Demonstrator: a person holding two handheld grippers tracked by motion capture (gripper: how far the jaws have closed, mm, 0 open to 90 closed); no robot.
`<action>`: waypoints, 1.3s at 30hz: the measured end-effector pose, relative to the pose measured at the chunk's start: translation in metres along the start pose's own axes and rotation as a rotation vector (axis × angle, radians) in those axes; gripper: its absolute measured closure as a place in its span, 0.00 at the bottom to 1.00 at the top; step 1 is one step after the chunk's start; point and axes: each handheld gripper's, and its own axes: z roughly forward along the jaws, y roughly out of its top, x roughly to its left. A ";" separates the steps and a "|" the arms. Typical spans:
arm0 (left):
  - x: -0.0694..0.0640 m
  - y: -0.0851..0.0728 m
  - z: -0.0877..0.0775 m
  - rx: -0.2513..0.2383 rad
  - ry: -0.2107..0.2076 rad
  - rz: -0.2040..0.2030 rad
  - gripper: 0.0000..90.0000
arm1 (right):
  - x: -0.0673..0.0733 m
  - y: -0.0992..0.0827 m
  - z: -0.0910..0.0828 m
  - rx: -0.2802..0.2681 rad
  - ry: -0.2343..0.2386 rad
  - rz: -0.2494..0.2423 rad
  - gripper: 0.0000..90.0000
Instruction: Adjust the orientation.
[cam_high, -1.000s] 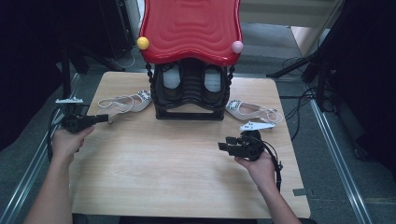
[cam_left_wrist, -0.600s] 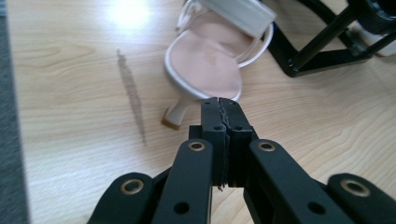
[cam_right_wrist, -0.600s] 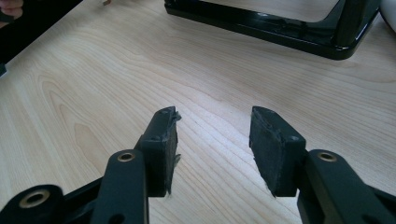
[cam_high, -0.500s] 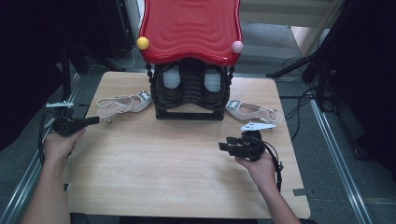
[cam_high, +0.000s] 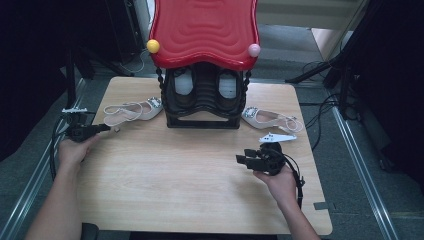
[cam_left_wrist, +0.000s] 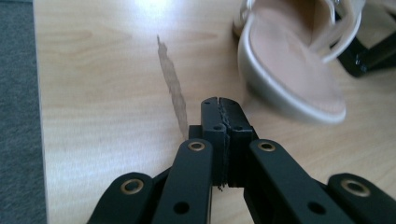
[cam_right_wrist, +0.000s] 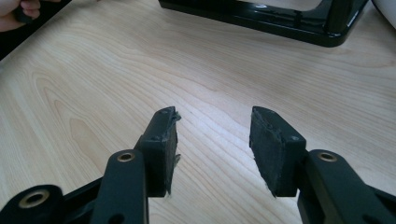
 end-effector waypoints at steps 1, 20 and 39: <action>-0.001 0.001 0.001 -0.008 -0.001 0.001 1.00 | 0.000 -0.001 -0.001 -0.001 -0.003 -0.002 0.59; -0.016 -0.002 0.011 0.064 -0.063 0.020 1.00 | 0.000 -0.003 -0.005 -0.005 -0.013 0.004 0.58; -0.032 0.007 -0.007 -0.001 -0.026 -0.027 0.98 | 0.002 0.004 0.004 0.003 0.004 -0.021 0.58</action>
